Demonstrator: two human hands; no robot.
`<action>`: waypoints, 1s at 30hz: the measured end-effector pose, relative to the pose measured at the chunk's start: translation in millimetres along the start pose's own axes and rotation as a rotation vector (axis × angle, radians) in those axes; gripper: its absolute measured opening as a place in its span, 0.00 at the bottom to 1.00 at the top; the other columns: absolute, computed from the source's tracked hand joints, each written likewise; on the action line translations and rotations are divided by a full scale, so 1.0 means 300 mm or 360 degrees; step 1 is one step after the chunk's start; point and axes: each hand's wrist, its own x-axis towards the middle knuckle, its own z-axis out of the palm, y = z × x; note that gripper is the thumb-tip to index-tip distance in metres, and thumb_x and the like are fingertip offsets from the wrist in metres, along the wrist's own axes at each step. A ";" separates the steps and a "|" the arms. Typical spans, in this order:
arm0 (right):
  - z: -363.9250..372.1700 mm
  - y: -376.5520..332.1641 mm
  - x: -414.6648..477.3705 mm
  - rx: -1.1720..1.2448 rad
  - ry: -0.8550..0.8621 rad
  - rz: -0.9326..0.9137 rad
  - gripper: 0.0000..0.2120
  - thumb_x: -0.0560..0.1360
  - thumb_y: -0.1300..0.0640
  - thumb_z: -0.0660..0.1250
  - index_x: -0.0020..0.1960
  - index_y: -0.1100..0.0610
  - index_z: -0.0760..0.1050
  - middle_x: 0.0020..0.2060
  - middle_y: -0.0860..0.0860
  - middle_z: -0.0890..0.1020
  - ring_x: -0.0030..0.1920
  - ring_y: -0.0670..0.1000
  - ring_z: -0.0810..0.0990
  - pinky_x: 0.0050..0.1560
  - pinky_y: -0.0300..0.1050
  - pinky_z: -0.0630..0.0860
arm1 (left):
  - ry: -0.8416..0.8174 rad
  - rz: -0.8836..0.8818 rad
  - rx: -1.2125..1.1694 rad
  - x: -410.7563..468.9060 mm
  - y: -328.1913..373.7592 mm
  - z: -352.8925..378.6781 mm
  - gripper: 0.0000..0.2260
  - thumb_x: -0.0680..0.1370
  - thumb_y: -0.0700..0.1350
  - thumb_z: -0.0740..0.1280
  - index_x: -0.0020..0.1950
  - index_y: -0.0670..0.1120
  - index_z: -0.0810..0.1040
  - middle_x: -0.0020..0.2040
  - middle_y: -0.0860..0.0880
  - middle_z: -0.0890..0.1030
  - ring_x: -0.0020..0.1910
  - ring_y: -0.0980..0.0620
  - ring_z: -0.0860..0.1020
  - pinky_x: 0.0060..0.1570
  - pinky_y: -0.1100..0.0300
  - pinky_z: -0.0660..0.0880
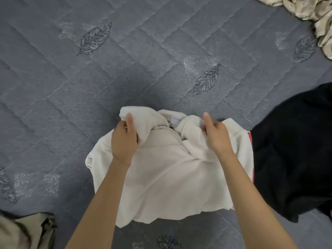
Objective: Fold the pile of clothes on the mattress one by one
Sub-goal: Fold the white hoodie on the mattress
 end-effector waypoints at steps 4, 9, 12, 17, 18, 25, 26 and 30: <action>-0.003 0.011 -0.012 -0.0214 -0.0170 0.0205 0.24 0.80 0.41 0.57 0.48 0.62 0.78 0.38 0.50 0.78 0.48 0.54 0.76 0.44 0.43 0.65 | -0.0096 -0.0271 0.0136 -0.013 -0.016 -0.002 0.29 0.78 0.68 0.48 0.56 0.45 0.74 0.47 0.51 0.78 0.50 0.48 0.75 0.51 0.54 0.67; 0.019 -0.037 0.028 -0.0765 -0.0510 0.0288 0.29 0.74 0.32 0.59 0.58 0.55 0.78 0.54 0.55 0.81 0.58 0.57 0.78 0.53 0.46 0.71 | -0.0158 -0.0089 0.0341 0.024 0.011 0.019 0.17 0.82 0.54 0.56 0.40 0.44 0.70 0.36 0.49 0.72 0.43 0.45 0.72 0.44 0.55 0.63; 0.033 -0.053 0.034 -0.0757 -0.0545 0.0265 0.25 0.73 0.38 0.66 0.49 0.61 0.81 0.46 0.57 0.84 0.50 0.56 0.81 0.52 0.48 0.76 | -0.0220 0.0089 0.0007 0.037 0.012 0.017 0.19 0.81 0.52 0.57 0.34 0.42 0.64 0.31 0.47 0.66 0.37 0.46 0.67 0.41 0.55 0.63; 0.049 -0.055 0.010 -0.0386 -0.0483 0.0183 0.06 0.74 0.58 0.70 0.48 0.59 0.84 0.43 0.52 0.83 0.45 0.47 0.77 0.49 0.38 0.71 | -0.0361 -0.0023 -0.0660 -0.013 0.096 -0.020 0.13 0.84 0.49 0.56 0.46 0.45 0.76 0.45 0.46 0.74 0.45 0.53 0.72 0.46 0.69 0.71; 0.047 -0.056 0.013 -0.0317 -0.0419 0.0169 0.05 0.74 0.61 0.69 0.47 0.59 0.84 0.41 0.51 0.82 0.44 0.47 0.77 0.48 0.38 0.70 | -0.0389 -0.0037 -0.0734 -0.013 0.108 -0.027 0.12 0.84 0.50 0.56 0.48 0.49 0.78 0.49 0.47 0.78 0.50 0.54 0.75 0.53 0.68 0.71; -0.045 -0.147 0.018 0.0818 0.0188 -0.0133 0.10 0.77 0.66 0.64 0.40 0.55 0.77 0.28 0.42 0.76 0.28 0.37 0.71 0.37 0.32 0.70 | -0.0491 -0.0051 -0.1078 -0.002 0.172 -0.080 0.14 0.83 0.52 0.57 0.61 0.50 0.78 0.60 0.50 0.81 0.63 0.53 0.76 0.67 0.54 0.69; -0.053 -0.163 0.007 0.0966 0.0185 -0.0191 0.09 0.78 0.65 0.64 0.41 0.56 0.76 0.27 0.41 0.76 0.30 0.38 0.71 0.37 0.31 0.70 | -0.0519 -0.0032 -0.1154 -0.004 0.183 -0.087 0.13 0.83 0.51 0.57 0.60 0.50 0.79 0.60 0.49 0.81 0.63 0.52 0.76 0.67 0.53 0.69; -0.076 -0.224 -0.038 0.1288 0.0024 -0.0352 0.08 0.79 0.66 0.62 0.43 0.58 0.75 0.25 0.39 0.72 0.28 0.39 0.67 0.34 0.30 0.66 | -0.0649 -0.0003 -0.1387 0.012 0.203 -0.108 0.12 0.82 0.46 0.59 0.61 0.46 0.77 0.66 0.43 0.77 0.67 0.48 0.73 0.70 0.51 0.67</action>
